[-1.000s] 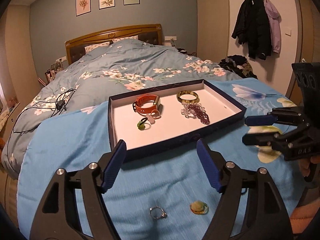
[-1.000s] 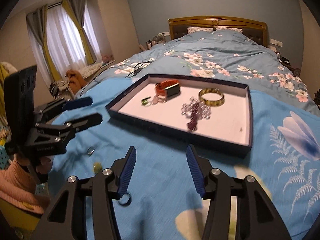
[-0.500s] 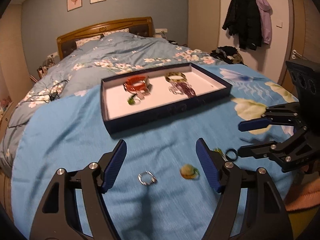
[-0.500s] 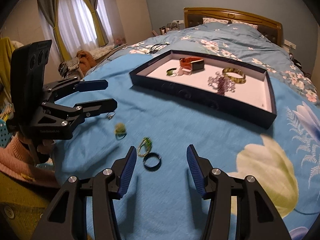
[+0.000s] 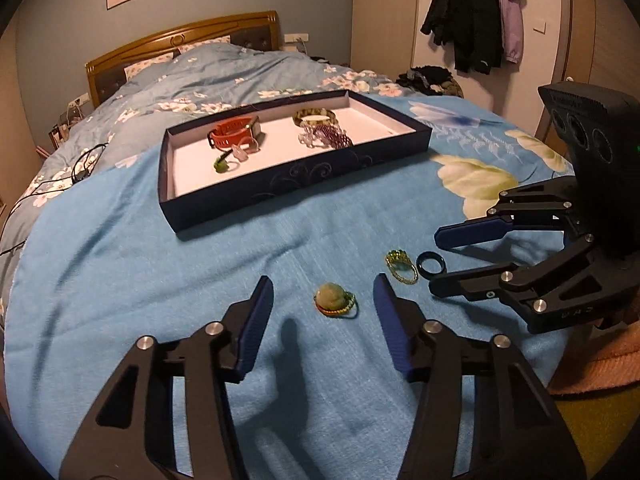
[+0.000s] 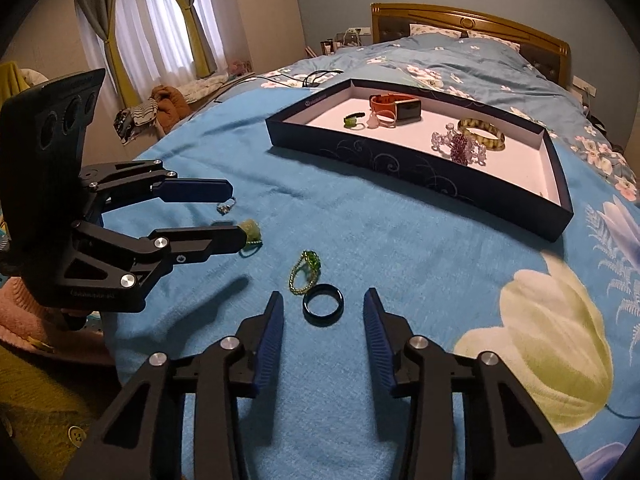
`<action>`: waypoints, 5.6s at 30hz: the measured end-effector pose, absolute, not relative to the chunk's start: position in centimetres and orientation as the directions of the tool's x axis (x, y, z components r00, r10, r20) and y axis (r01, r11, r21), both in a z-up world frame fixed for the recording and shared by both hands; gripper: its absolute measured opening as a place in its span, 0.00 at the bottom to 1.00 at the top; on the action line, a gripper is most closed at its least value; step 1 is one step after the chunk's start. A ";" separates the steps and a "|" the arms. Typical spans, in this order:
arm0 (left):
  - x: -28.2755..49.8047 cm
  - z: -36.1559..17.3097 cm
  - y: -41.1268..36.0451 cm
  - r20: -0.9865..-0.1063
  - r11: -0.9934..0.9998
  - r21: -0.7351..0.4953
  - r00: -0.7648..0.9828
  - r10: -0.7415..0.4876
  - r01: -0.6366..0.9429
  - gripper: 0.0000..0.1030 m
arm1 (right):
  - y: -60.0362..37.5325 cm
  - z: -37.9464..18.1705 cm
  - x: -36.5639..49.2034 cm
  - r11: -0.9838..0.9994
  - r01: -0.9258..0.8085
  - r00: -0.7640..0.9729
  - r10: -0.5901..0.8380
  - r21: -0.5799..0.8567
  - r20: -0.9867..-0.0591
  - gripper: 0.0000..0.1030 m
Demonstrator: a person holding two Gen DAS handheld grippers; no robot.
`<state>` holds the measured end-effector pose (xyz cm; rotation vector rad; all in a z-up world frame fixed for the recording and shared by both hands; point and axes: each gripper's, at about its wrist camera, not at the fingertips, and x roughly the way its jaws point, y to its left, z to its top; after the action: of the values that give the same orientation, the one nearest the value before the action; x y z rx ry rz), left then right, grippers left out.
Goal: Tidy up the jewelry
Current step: 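Move both tools back over the remaining jewelry on the bedspread, then grasp the green stone pendant with the left tool while the right tool grasps the black ring, then carry the green pendant and black ring into the box and open both tools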
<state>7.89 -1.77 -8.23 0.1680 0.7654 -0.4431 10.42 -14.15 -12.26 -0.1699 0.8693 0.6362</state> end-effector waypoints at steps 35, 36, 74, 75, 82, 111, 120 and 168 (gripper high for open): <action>9.1 -9.1 -2.4 -0.748 0.899 -0.050 0.580 -0.323 0.436 0.18 | -15.1 -12.0 10.8 0.833 -0.540 0.513 0.443 0.125 -0.736 0.19; 9.0 -9.0 -2.4 -0.745 0.899 -0.052 0.582 -0.325 0.436 0.18 | -15.2 -12.0 10.9 0.834 -0.536 0.516 0.443 0.126 -0.734 0.19; 12.3 -3.7 -1.8 -0.624 0.924 -0.051 0.710 -0.326 0.379 0.18 | -17.0 -7.7 15.2 0.864 -0.486 0.636 0.452 0.131 -0.625 0.19; 12.6 -3.6 -1.7 -0.622 0.925 -0.049 0.713 -0.324 0.377 0.18 | -17.1 -7.6 15.4 0.865 -0.485 0.638 0.452 0.130 -0.623 0.19; 14.1 -3.1 -1.6 -0.613 0.931 -0.056 0.724 -0.317 0.360 0.18 | -17.4 -7.0 17.2 0.871 -0.473 0.654 0.445 0.128 -0.612 0.19; 20.9 -4.0 -1.4 -0.646 0.952 -0.083 0.711 -0.277 0.295 0.18 | -17.2 -8.4 23.7 0.893 -0.432 0.644 0.405 0.129 -0.649 0.19; 22.6 -5.5 -2.1 -0.679 0.957 -0.073 0.689 -0.253 0.280 0.18 | -16.7 -9.3 24.7 0.895 -0.427 0.627 0.396 0.128 -0.671 0.19; 24.3 -7.8 -3.2 -0.739 0.959 -0.079 0.629 -0.241 0.274 0.20 | -17.0 -11.1 26.2 0.910 -0.391 0.600 0.367 0.140 -0.711 0.20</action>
<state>24.29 -3.23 -7.79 0.0420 0.8398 -0.2947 26.19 -16.99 -11.14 -0.0313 0.8172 0.4392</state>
